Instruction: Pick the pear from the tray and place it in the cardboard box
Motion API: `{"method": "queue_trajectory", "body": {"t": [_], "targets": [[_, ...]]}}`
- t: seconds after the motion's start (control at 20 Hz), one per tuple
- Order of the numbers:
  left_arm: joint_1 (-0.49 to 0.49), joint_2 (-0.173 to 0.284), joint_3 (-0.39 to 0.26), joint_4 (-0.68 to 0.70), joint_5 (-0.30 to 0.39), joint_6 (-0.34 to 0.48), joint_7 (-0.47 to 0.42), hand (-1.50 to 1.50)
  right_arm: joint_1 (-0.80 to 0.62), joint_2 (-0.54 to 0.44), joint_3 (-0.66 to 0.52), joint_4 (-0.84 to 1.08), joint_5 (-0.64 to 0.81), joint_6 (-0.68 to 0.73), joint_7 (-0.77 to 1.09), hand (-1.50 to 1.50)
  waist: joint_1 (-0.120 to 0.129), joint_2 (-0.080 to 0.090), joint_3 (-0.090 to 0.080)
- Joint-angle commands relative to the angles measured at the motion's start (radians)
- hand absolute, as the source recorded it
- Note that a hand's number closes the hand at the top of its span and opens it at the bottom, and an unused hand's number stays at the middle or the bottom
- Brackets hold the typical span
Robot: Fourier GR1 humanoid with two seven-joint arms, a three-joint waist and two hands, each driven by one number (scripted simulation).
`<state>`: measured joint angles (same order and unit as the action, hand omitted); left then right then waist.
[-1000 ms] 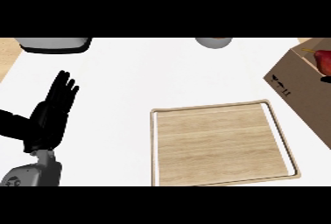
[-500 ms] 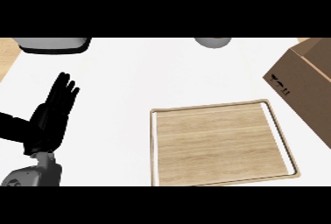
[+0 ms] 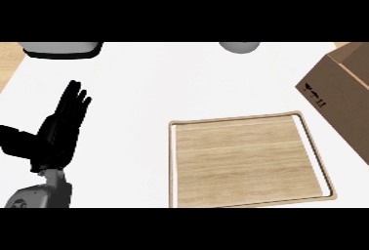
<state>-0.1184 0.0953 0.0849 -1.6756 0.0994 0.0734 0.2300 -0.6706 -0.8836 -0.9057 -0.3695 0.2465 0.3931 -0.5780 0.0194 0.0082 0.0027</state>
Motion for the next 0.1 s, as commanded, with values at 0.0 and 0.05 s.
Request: {"method": "queue_trajectory", "body": {"t": [0.0, 0.05], "targets": [[-0.029, -0.007, -0.01, -0.024, -0.014, 0.029, 0.05, 0.0, 0.003, -0.071, -0.004, 0.075, -0.021, 0.023, -0.035, -1.5, 0.004, 0.001, 0.001], [0.058, 0.002, -0.011, -0.077, 0.011, -0.014, 0.023, 0.0, 0.081, -0.062, -0.013, 0.083, -0.026, 0.049, -0.101, -1.5, 0.006, 0.0, 0.001]]}}
